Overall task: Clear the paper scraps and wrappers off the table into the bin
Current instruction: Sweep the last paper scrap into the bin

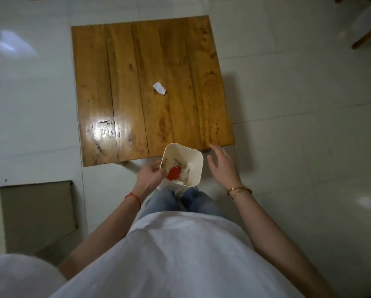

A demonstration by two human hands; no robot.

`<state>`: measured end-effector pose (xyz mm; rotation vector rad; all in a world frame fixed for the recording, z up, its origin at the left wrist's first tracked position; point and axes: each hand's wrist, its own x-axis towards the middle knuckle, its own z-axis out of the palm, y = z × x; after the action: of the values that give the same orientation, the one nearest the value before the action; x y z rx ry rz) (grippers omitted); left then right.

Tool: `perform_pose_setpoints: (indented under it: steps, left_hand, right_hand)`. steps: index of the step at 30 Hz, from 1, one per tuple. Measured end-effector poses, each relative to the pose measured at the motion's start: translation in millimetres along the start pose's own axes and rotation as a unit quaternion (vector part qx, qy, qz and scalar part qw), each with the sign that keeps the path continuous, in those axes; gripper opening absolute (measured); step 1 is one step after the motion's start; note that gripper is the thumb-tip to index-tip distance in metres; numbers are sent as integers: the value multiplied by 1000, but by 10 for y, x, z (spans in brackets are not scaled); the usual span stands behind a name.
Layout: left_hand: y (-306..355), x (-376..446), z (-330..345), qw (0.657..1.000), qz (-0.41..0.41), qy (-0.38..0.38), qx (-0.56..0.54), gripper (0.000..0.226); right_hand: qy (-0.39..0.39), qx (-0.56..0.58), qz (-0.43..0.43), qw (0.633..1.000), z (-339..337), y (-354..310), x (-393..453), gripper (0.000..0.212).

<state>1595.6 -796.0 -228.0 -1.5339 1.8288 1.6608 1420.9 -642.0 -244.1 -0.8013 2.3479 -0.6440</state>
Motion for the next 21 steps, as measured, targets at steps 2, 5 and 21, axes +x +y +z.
perform_pose_setpoints:
  steps: [2,5,21]
  left_hand:
    - [-81,1,65,1000,-13,20,-12,38]
    - [-210,39,146,997,-40,41,-43,39]
    - [-832,700,286,974,-140,98,-147,43]
  right_hand:
    - [-22,-2,-20,1000,23,25,108,44]
    - [-54,-10,-42,998,96,49,284,44]
    - [-105,-89,-161,977,846,-402,1937,48]
